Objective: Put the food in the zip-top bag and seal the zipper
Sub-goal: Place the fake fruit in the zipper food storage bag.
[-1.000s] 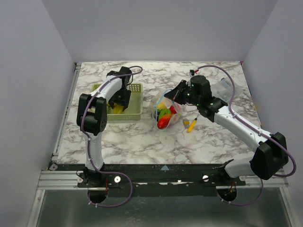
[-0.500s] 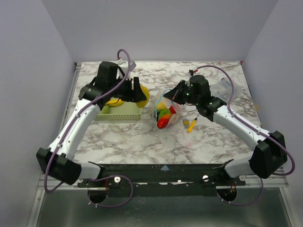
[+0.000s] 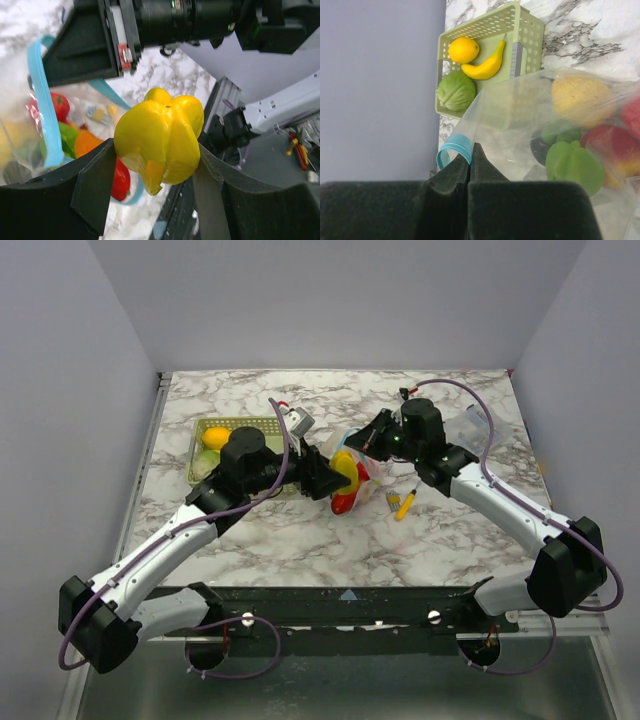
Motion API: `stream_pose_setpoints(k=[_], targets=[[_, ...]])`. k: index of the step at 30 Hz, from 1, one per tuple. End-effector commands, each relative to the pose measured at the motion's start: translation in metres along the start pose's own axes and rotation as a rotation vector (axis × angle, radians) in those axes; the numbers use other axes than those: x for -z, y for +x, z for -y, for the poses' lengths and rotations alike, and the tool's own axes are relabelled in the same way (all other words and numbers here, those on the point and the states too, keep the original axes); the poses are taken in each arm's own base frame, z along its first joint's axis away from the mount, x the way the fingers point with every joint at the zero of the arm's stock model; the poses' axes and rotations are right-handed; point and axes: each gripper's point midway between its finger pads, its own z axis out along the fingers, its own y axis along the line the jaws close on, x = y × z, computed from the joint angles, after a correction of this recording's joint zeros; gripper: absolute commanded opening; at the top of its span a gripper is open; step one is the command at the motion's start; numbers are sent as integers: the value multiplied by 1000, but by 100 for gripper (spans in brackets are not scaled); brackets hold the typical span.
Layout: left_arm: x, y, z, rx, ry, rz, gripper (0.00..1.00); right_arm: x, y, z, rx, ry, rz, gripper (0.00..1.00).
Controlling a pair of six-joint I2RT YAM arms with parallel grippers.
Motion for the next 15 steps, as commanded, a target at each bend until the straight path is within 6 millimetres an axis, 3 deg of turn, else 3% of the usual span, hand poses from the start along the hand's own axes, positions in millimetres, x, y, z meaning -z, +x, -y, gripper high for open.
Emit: stream_pose_setpoints(k=[1,4,11,15], targets=[[-12,-39,-8,-119,-48,162,44,2,-8,-24,-30,-96,1,0],[-16,-39,-23,-151,-104,168,58,3,-6,-23,-38,-99,1,0],[-26,-29,-33,-140,-115,126,94,2,-8,-25,-36,-100,7,0],[-18,-29,-38,-143,-165,104,98,3,-9,-22,-32,-93,13,0]])
